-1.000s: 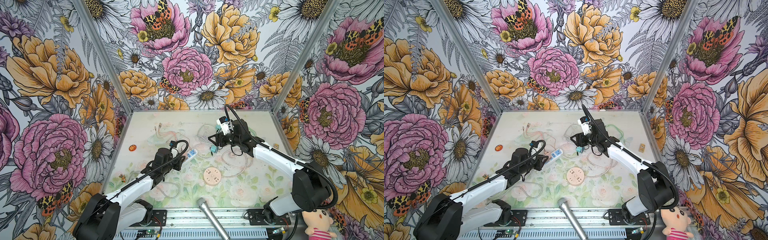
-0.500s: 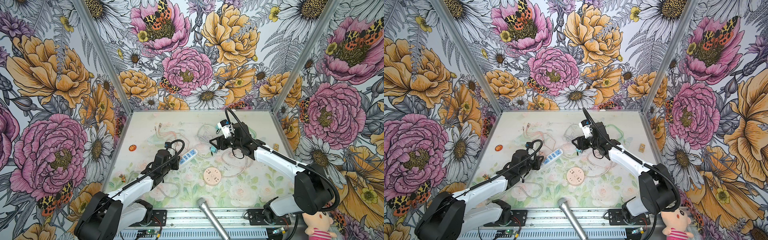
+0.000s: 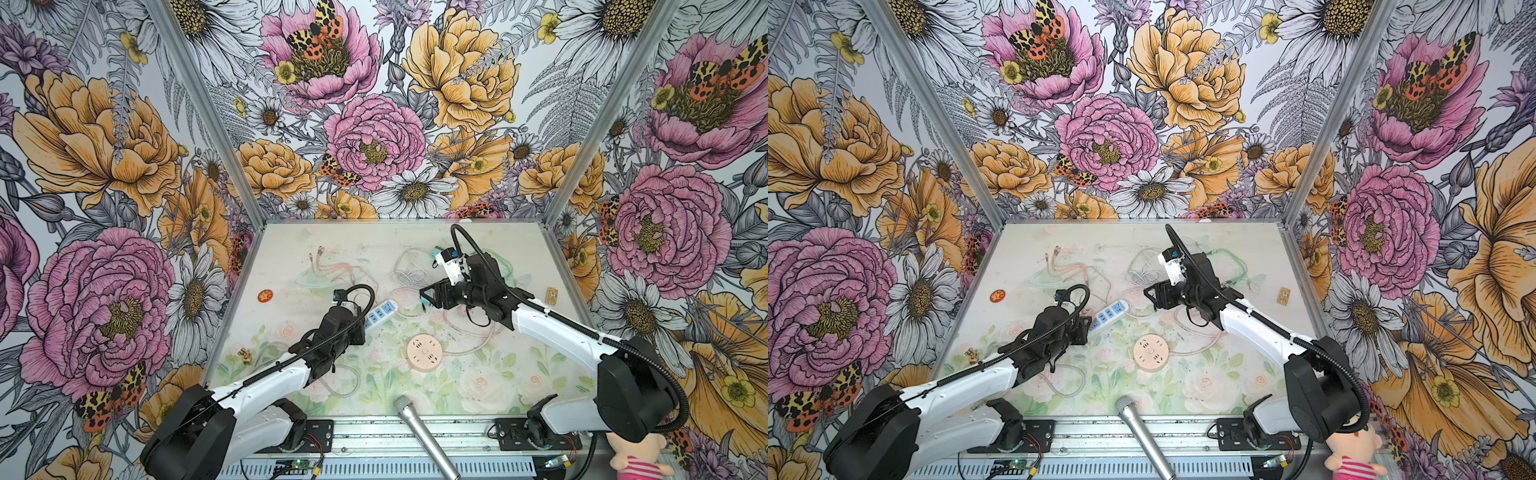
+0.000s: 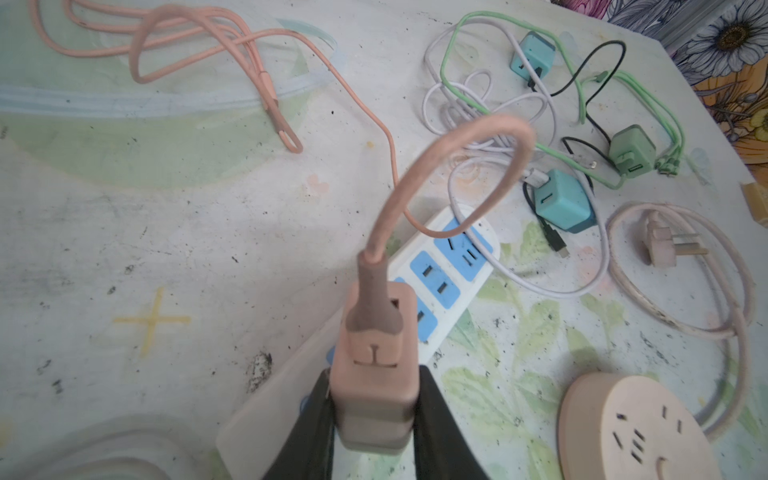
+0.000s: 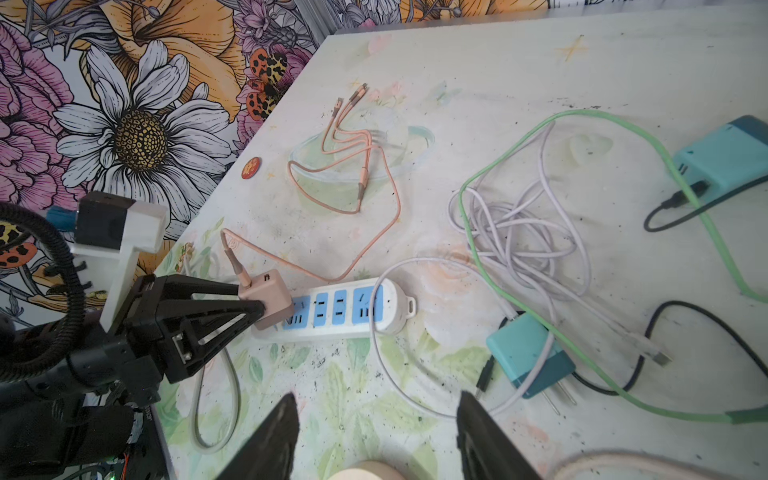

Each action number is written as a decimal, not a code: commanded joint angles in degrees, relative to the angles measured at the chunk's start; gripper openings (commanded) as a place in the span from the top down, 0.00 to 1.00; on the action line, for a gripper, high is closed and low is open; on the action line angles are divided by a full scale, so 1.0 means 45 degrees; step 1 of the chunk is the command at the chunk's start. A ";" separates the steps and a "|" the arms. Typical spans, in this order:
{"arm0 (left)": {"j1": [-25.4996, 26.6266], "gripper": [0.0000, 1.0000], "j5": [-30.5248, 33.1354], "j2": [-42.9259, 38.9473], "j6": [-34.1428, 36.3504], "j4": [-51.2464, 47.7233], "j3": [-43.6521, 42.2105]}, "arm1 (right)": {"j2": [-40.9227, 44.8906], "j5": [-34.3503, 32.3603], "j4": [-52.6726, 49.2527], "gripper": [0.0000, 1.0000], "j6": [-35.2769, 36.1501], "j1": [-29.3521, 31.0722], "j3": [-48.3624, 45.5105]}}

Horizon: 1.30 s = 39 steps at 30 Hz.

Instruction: Insert the plug

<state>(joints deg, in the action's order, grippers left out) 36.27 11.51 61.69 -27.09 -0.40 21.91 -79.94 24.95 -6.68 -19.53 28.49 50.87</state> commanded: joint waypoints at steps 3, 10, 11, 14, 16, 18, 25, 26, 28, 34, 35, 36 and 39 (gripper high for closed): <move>0.1087 1.00 0.1571 -0.0575 -0.1300 -0.0633 -0.0173 | 0.0660 -0.0202 0.1061 0.39 -0.0428 0.0106 -0.0595; 0.1260 1.00 0.0583 -0.0239 0.0454 0.0045 0.0589 | 0.0995 -0.0115 0.1615 0.39 -0.0719 0.0124 -0.1100; 0.1000 1.00 -0.0129 -0.0196 0.0759 0.0366 0.0616 | 0.0982 -0.0105 0.1667 0.39 -0.0729 0.0137 -0.1100; 0.0430 1.00 -0.0831 -0.0118 0.1356 0.0716 0.0811 | 0.0800 0.0003 0.1708 0.39 -0.0807 0.0136 -0.1022; 0.0104 1.00 -0.1296 -0.0206 0.1585 0.0705 0.0912 | 0.0507 0.1021 0.1936 0.42 -0.0803 0.0153 -0.0849; 0.0024 1.00 -0.2260 -0.0428 0.1921 0.0821 0.0912 | 0.0125 0.2529 0.2441 0.42 -0.0821 0.0257 -0.0655; -0.0925 0.98 -0.5819 -0.1550 0.2137 0.0774 0.0756 | -0.1569 0.5659 0.4703 0.45 -0.0918 0.0962 -0.0327; -0.1152 0.99 -0.6261 -0.1767 0.2189 0.0759 0.0738 | -0.1863 0.5873 0.4745 0.45 -0.0834 0.1093 -0.0184; -0.1531 0.98 -0.6834 -0.2192 0.2373 0.0472 0.0799 | -0.2313 0.6088 0.4772 0.46 -0.0598 0.1275 0.0026; -0.2118 0.98 -0.7931 -0.2828 0.2769 -0.0344 0.1138 | -0.3186 0.7040 0.6419 0.47 -0.0697 0.1409 0.0045; -0.2188 0.98 -0.8031 -0.2849 0.2703 -0.0287 0.1108 | -0.3332 0.7072 0.6497 0.47 -0.0675 0.1431 0.0105; -0.2246 0.98 -0.8166 -0.2847 0.2616 -0.0216 0.1108 | -0.3490 0.7003 0.6559 0.47 -0.0661 0.1440 0.0160; -0.2279 0.98 -0.8634 -0.2792 0.2458 0.0047 0.1088 | -0.3859 0.7127 0.7399 0.46 -0.0877 0.1462 0.0102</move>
<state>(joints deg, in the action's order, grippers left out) 26.55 -22.55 49.50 -16.45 -1.45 25.47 -95.79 54.57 20.18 -23.20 34.61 50.04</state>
